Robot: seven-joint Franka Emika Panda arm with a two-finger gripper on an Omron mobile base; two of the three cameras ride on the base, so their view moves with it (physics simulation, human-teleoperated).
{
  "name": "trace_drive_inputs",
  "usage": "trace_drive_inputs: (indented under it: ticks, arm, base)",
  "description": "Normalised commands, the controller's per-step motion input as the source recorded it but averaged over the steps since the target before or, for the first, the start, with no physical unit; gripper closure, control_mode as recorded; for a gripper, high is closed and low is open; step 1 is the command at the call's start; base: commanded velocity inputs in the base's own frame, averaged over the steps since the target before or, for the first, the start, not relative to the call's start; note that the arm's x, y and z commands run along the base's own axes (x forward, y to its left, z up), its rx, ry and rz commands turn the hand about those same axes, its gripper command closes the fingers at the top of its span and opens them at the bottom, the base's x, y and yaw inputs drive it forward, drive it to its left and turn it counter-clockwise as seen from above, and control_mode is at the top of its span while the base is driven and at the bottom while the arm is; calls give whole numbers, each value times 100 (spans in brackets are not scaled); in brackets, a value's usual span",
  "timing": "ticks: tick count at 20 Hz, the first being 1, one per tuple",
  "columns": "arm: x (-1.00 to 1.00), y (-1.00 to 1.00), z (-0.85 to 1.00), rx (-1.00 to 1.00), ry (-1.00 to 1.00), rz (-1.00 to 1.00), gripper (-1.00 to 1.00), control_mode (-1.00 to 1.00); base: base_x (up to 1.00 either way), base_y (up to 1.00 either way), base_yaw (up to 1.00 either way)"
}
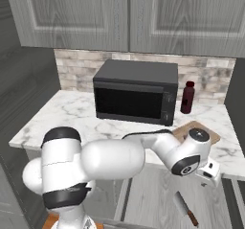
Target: Open the drawer on the right and place the cutting tools on the cutting board.
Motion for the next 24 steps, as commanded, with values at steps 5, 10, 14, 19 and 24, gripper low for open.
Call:
trace_drive_inputs:
  ticks: [5,10,14,19,24]
  arm:
    - [0,0,-20,-3,5,2,-100,-100]
    - [-30,0,-29,-3,4,9,-100,-100]
    - [-46,0,-32,-2,0,12,-100,-100]
    - [-16,-2,-25,0,0,9,-100,-100]
    - [0,0,-22,0,2,11,-100,-100]
  base:
    - [0,0,0]
    - [0,0,0]
    - [0,0,0]
    - [0,0,0]
    - [0,0,0]
